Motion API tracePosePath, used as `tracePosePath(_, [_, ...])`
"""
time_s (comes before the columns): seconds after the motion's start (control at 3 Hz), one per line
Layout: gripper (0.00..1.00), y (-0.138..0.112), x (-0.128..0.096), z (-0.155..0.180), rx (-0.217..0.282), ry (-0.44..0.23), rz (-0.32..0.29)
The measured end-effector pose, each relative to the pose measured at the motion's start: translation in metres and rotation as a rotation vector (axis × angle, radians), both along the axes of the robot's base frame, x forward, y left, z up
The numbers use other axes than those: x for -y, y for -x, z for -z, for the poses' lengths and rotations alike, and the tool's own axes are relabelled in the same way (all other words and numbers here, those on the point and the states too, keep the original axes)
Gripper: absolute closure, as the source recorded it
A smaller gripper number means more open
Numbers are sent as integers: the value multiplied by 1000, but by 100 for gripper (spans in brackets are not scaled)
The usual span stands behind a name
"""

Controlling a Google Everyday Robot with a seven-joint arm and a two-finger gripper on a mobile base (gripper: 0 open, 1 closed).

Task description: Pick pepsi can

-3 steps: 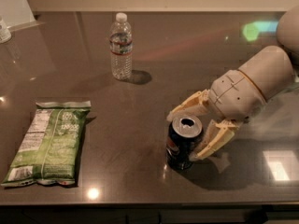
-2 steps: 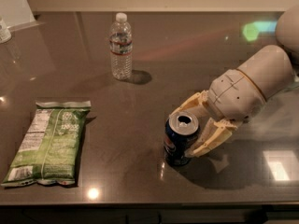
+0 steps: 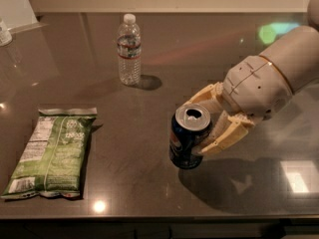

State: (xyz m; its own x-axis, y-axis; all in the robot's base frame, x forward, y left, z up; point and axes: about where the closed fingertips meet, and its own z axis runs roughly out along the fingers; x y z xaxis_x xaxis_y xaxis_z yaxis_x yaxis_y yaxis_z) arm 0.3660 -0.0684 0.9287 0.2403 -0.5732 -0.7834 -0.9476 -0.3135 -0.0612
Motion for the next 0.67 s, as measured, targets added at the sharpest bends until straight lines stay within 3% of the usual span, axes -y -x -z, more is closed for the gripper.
tracePosePath(0.33, [100,3,-7,-28,14,-20,-2])
tracePosePath(0.67, [100,-1,-10,-53,51,-41,38])
